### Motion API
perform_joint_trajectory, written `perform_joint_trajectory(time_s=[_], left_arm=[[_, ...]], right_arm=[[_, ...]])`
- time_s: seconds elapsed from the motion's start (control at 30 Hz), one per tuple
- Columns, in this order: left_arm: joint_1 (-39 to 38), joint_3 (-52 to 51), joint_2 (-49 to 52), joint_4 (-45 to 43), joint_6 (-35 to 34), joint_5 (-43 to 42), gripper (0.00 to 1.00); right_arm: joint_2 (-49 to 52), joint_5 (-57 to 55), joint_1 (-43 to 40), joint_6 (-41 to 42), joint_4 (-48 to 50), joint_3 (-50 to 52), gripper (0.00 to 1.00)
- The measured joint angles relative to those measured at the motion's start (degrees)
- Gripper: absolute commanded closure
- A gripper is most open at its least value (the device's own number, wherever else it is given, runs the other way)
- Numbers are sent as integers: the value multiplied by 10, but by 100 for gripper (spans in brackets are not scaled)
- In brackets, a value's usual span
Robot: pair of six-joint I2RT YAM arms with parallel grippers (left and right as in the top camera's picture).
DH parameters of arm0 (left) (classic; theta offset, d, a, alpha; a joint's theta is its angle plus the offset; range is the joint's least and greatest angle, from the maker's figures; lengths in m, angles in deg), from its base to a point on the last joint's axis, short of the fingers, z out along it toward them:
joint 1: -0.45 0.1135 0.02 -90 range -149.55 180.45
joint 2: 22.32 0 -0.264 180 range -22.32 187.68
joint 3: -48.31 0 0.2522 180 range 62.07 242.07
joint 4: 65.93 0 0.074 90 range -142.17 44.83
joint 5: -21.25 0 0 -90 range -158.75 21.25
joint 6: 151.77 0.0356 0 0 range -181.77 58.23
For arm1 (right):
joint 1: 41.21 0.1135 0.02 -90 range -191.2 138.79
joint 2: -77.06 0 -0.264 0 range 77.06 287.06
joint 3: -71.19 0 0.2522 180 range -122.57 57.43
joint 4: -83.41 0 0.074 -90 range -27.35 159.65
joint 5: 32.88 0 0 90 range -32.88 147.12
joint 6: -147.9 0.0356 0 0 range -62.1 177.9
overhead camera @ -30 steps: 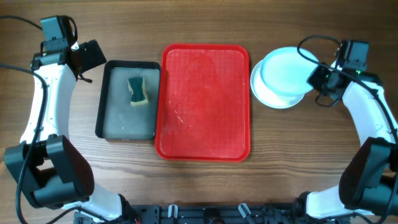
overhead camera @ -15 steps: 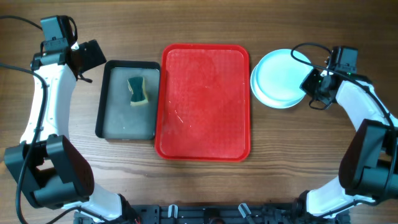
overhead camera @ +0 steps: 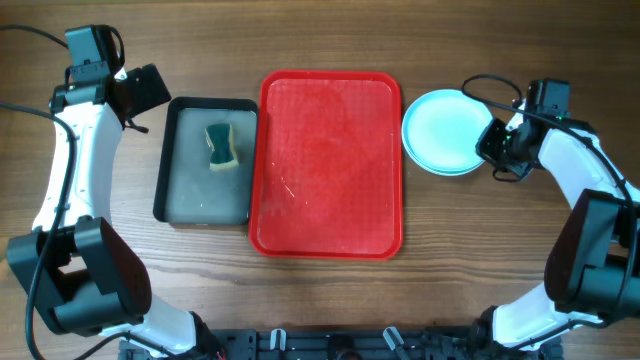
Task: Clean dirty plates on tray and stack at the side
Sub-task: 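Lower the light-blue plate onto the white plate stack and release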
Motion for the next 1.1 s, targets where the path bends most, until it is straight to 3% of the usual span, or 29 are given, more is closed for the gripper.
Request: perform_joint_trajectory(time_s=[0.1, 0.2, 0.27, 0.43, 0.6, 0.83, 0.9, 1.1], left_arm=[[0, 0, 0, 0, 0, 0, 0], [0, 0, 0, 0, 0, 0, 0], [0, 0, 0, 0, 0, 0, 0], [0, 0, 0, 0, 0, 0, 0], [0, 0, 0, 0, 0, 0, 0], [0, 0, 0, 0, 0, 0, 0], [0, 0, 0, 0, 0, 0, 0], [0, 0, 0, 0, 0, 0, 0]], right_arm=[[0, 4, 1, -13, -50, -24, 51], [0, 4, 1, -27, -87, -66, 35], [0, 4, 2, -40, -92, -84, 30], [0, 4, 21, -58, -111, -88, 27], [0, 4, 53, -62, -123, -88, 32], [0, -4, 166, -150, -111, -88, 30], [0, -15, 199, -172, -111, -88, 0], [0, -29, 216, -192, -110, -88, 0]])
